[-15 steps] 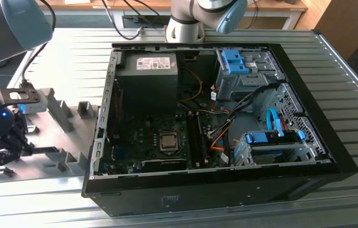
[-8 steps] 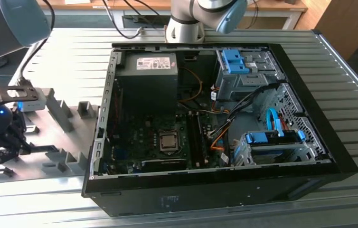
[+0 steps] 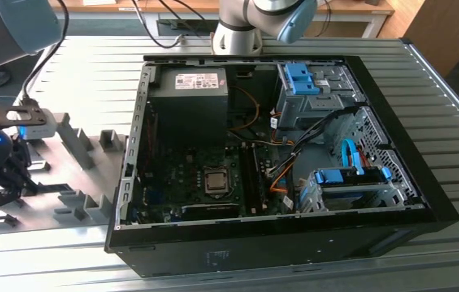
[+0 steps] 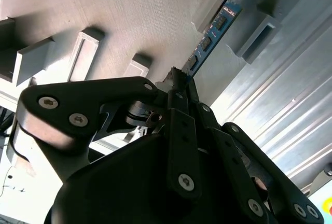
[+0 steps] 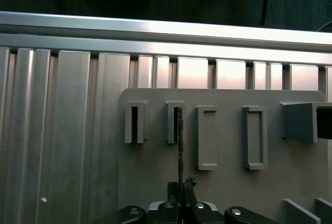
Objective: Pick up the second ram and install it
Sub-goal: 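Pick up the second ram and move it above second insertion slot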
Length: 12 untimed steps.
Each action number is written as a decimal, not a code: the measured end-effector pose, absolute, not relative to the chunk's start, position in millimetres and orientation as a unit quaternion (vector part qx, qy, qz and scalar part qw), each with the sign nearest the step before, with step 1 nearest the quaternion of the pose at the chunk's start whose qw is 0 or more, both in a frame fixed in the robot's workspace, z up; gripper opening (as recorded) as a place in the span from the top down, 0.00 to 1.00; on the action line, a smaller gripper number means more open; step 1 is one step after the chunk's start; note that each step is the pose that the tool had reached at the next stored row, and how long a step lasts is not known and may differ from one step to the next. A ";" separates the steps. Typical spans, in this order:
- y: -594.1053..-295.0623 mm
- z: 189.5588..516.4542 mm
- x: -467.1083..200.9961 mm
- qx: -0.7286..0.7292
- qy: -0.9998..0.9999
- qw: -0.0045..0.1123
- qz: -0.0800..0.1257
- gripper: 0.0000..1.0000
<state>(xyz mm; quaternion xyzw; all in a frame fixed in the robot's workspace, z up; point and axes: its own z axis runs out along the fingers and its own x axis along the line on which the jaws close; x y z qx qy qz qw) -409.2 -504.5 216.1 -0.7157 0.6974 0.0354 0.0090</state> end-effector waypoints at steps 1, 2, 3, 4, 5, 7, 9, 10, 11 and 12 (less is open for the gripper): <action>-504.5 217.2 -409.2 -0.716 0.697 0.009 0.035 0.86; -504.5 218.3 -409.2 -0.716 0.697 0.009 0.035 0.86; -504.5 219.5 -409.2 -0.716 0.697 0.009 0.035 0.86; -504.5 220.5 -409.2 -0.716 0.697 0.009 0.035 0.86; -504.5 221.5 -409.2 -0.716 0.697 0.009 0.035 0.86; -504.5 223.4 -409.2 -0.716 0.697 0.009 0.035 0.86; -504.4 225.3 -409.2 -0.716 0.697 0.009 0.035 0.86; -504.4 226.1 -409.2 -0.716 0.697 0.009 0.035 0.86; -504.5 226.9 -409.2 -0.716 0.697 0.009 0.035 0.86; -504.5 227.8 -409.2 -0.716 0.697 0.009 0.035 0.86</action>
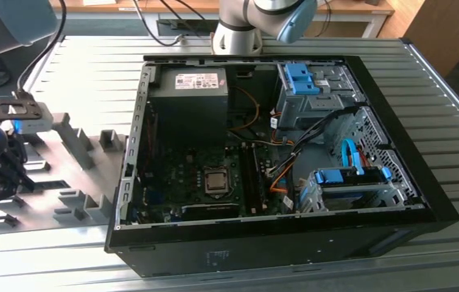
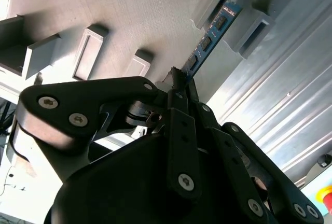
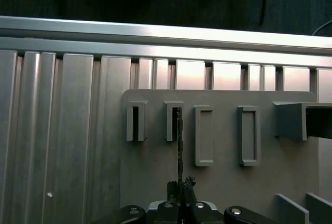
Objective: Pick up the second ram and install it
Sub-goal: 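Pick up the second ram and move it above second insertion slot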
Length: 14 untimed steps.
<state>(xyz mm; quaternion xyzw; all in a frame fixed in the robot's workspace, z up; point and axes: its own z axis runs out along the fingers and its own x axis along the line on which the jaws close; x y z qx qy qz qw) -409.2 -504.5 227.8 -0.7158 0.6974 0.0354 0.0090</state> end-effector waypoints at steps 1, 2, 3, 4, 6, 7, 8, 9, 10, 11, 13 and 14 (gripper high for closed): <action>-504.5 228.7 -409.2 -0.716 0.697 0.009 0.035 0.86; -504.5 229.6 -409.2 -0.716 0.697 0.009 0.035 0.86; -504.4 230.3 -409.2 -0.716 0.697 0.009 0.035 0.86; -504.5 231.3 -409.2 -0.716 0.697 0.009 0.035 0.86; -504.5 233.1 -409.2 -0.716 0.697 0.009 0.035 0.86; -504.5 233.9 -409.2 -0.716 0.697 0.009 0.035 0.86; -504.5 234.9 -409.2 -0.716 0.697 0.009 0.035 0.86; -504.5 235.6 -409.2 -0.716 0.697 0.009 0.035 0.86; -504.5 236.5 -409.2 -0.716 0.697 0.009 0.035 0.86; -504.5 237.4 -409.2 -0.716 0.697 0.009 0.035 0.86; -504.5 239.3 -409.2 -0.716 0.697 0.009 0.035 0.86; -504.5 240.3 -409.2 -0.716 0.697 0.009 0.035 0.86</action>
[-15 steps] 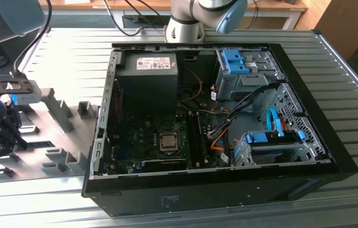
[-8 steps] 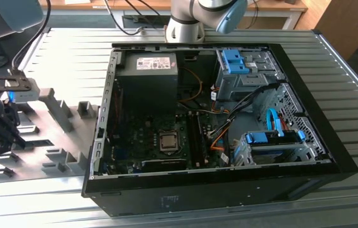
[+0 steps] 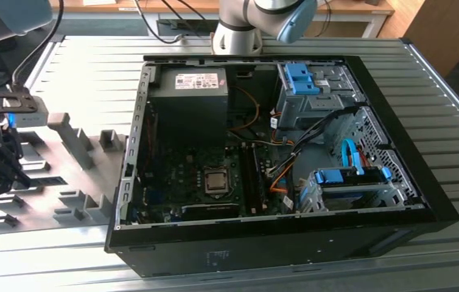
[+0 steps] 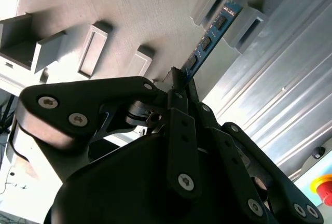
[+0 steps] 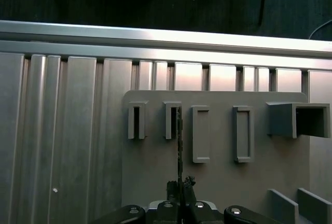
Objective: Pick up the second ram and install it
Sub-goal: 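Pick up the second ram and move it above second insertion slot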
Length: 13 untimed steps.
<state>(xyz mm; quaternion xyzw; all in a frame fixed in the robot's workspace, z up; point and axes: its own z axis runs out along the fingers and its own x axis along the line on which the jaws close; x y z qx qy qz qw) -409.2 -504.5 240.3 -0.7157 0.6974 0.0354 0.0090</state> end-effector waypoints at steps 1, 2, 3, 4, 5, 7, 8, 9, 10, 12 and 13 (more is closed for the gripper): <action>-504.5 241.4 -409.2 -0.716 0.697 0.009 0.035 0.86; -504.4 242.4 -409.2 -0.716 0.697 0.009 0.035 0.86; -504.5 243.4 -409.2 -0.716 0.697 0.009 0.035 0.86; -504.5 244.4 -409.2 -0.716 0.697 0.009 0.035 0.86; -504.5 245.5 -409.2 -0.716 0.697 0.009 0.035 0.86; -504.5 247.3 -409.2 -0.716 0.697 0.009 0.035 0.86; -504.5 248.4 -409.2 -0.716 0.697 0.009 0.035 0.86; -504.5 249.4 -409.2 -0.716 0.697 0.009 0.035 0.86; -504.5 250.5 -409.2 -0.716 0.697 0.009 0.035 0.86; -504.4 252.6 -409.2 -0.716 0.697 0.009 0.035 0.86; -504.5 253.6 -409.2 -0.716 0.697 0.009 0.035 0.86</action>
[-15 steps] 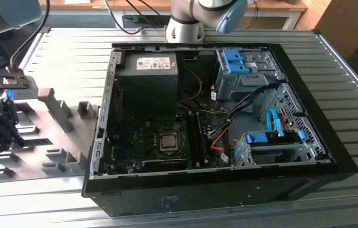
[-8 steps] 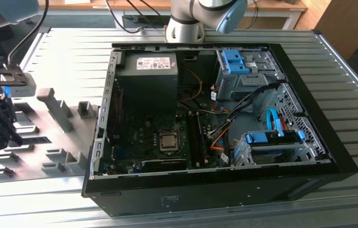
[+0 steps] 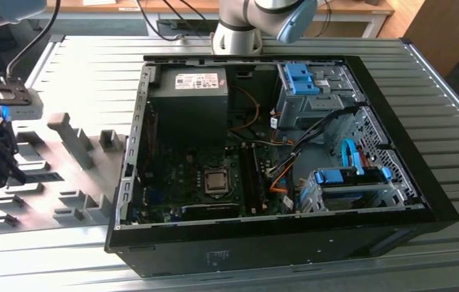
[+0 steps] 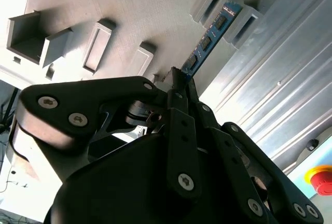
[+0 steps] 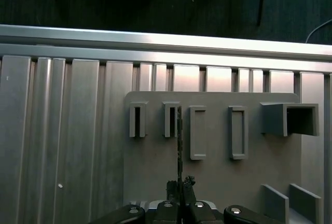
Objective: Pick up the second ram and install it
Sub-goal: 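Pick up the second ram and move it above second insertion slot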
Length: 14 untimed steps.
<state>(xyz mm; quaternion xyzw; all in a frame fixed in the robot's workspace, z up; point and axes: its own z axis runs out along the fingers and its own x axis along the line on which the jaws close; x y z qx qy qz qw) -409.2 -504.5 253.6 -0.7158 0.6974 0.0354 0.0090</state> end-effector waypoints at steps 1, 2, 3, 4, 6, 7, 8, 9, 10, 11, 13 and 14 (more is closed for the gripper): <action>-504.5 254.6 -409.2 -0.716 0.697 0.009 0.035 0.86; -504.5 255.6 -409.2 -0.716 0.697 0.009 0.035 0.86; -504.5 256.7 -409.2 -0.716 0.697 0.009 0.035 0.86; -504.5 257.8 -409.2 -0.716 0.697 0.009 0.035 0.86; -504.5 260.2 -409.2 -0.716 0.697 0.009 0.035 0.86; -504.5 261.2 -409.2 -0.716 0.697 0.009 0.035 0.86; -504.5 262.4 -409.2 -0.716 0.697 0.009 0.035 0.86; -504.5 263.5 -409.2 -0.716 0.697 0.009 0.035 0.86; -504.5 264.6 -409.2 -0.716 0.697 0.009 0.035 0.86; -504.5 265.8 -409.2 -0.716 0.697 0.009 0.035 0.86; -504.5 268.3 -409.2 -0.716 0.697 0.009 0.035 0.86; -504.4 269.4 -409.2 -0.716 0.697 0.009 0.035 0.86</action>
